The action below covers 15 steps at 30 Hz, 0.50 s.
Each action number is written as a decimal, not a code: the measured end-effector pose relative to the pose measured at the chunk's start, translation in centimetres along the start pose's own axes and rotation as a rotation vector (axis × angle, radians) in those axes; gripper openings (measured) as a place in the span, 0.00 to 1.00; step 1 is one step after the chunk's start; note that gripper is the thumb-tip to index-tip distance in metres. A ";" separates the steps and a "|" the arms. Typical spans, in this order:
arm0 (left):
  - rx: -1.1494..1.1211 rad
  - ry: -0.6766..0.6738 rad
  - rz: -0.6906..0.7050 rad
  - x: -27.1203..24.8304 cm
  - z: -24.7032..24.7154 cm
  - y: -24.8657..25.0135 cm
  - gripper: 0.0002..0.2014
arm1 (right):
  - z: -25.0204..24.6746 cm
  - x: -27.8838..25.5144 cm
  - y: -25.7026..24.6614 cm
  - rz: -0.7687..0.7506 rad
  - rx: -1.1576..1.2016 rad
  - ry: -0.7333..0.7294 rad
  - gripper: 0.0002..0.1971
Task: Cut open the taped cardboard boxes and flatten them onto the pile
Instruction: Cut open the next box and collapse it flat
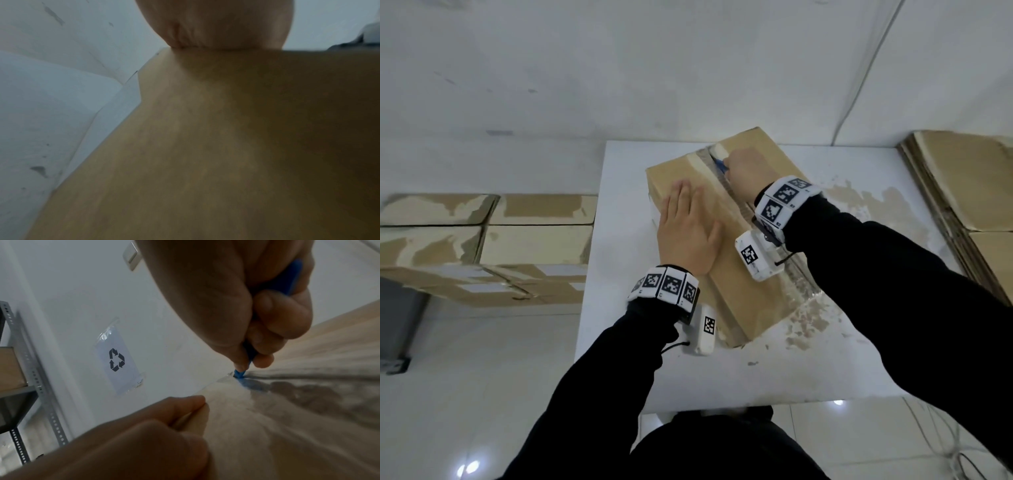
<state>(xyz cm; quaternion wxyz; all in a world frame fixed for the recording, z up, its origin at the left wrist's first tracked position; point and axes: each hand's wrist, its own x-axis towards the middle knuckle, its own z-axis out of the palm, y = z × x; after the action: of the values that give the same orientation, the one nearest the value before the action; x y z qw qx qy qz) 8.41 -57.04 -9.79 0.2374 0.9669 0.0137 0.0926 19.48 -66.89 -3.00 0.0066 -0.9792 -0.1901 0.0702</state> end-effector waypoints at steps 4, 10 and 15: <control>-0.013 0.013 -0.031 0.2 0.2 0.1 0.42 | 0.1 -1.3 0.9 0.010 0.005 -0.031 0.17; -0.010 -0.010 -0.081 0.4 0.2 0.4 0.33 | 0.9 -5.8 2.1 0.043 0.116 -0.061 0.15; 0.001 -0.002 -0.094 0.5 0.3 0.5 0.32 | 1.4 -9.4 3.5 0.064 0.121 -0.118 0.15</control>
<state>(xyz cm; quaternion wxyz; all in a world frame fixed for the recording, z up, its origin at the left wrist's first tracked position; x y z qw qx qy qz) 8.96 -57.58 -9.70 0.2410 0.9654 0.0590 0.0804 11.90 -73.66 -3.29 0.0521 -0.9768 -0.1543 0.1392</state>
